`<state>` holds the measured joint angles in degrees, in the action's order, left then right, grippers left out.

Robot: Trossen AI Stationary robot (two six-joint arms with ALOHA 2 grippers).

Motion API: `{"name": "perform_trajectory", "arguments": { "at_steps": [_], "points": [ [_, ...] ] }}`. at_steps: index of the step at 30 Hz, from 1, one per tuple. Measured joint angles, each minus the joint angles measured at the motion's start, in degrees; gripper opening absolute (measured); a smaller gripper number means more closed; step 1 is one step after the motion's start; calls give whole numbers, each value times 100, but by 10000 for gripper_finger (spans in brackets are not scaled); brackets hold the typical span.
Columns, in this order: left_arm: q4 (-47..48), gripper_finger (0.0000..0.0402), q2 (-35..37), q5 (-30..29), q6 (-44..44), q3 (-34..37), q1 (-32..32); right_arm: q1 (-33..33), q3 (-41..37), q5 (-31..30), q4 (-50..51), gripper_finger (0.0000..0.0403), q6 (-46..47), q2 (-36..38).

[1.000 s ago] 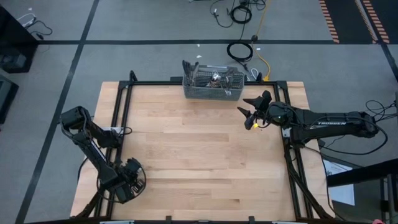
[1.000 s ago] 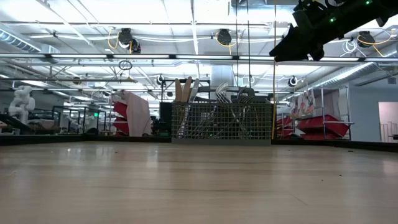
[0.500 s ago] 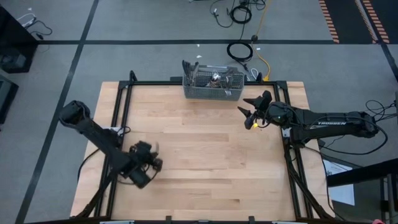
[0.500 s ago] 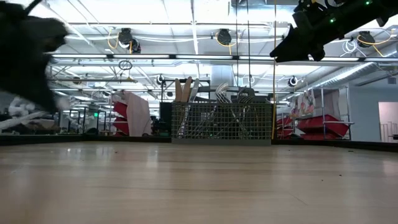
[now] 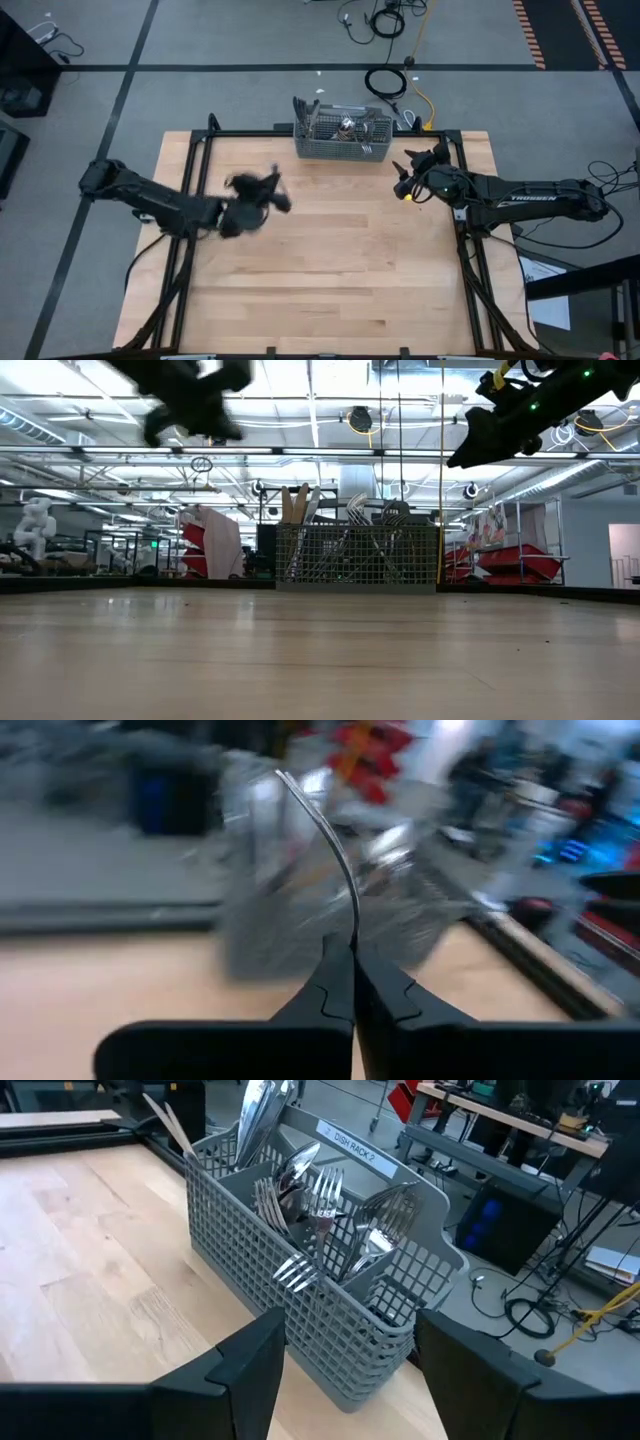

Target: Sort silverware

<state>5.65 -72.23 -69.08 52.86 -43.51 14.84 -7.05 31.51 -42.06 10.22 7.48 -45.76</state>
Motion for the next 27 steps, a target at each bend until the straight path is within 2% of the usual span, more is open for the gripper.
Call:
{"name": "perform_trajectory", "arguments": {
  "at_steps": [2, 4, 5, 7, 9, 13, 15, 21, 27],
  "points": [
    [-1896, 0, -34, 780, -2080, -2, -478, 0, 0, -3, -7, 212, -80, 0],
    [-3803, 0, -215, 1588, -3796, -22, -929, 0, 0, -4, -3, 212, -109, 0],
    [-4624, 0, -340, 1903, -4485, -24, -1132, 0, 0, -7, -3, 212, -111, 0],
    [-5688, 0, -586, 2277, -5371, -25, -1558, 0, 0, -8, -5, 212, -127, 0],
    [-5911, 0, -826, 2594, -5658, -119, -1988, 0, 0, -9, -4, 212, -128, 0],
    [-5854, 0, -1523, 4025, -5541, -709, -2702, 0, 0, -9, -3, 212, -182, 0],
    [-5859, 0, -2004, 4460, -5634, -1184, -2891, 0, 0, -12, -5, 212, -249, 0],
    [-5871, 0, -3455, 4768, -6683, -2717, -3163, -2, 0, -15, -5, 212, -286, 0],
    [-5874, 0, -4511, 4791, -6685, -3722, -3434, -2, 0, -12, -5, 212, -508, 0]
  ]
}}
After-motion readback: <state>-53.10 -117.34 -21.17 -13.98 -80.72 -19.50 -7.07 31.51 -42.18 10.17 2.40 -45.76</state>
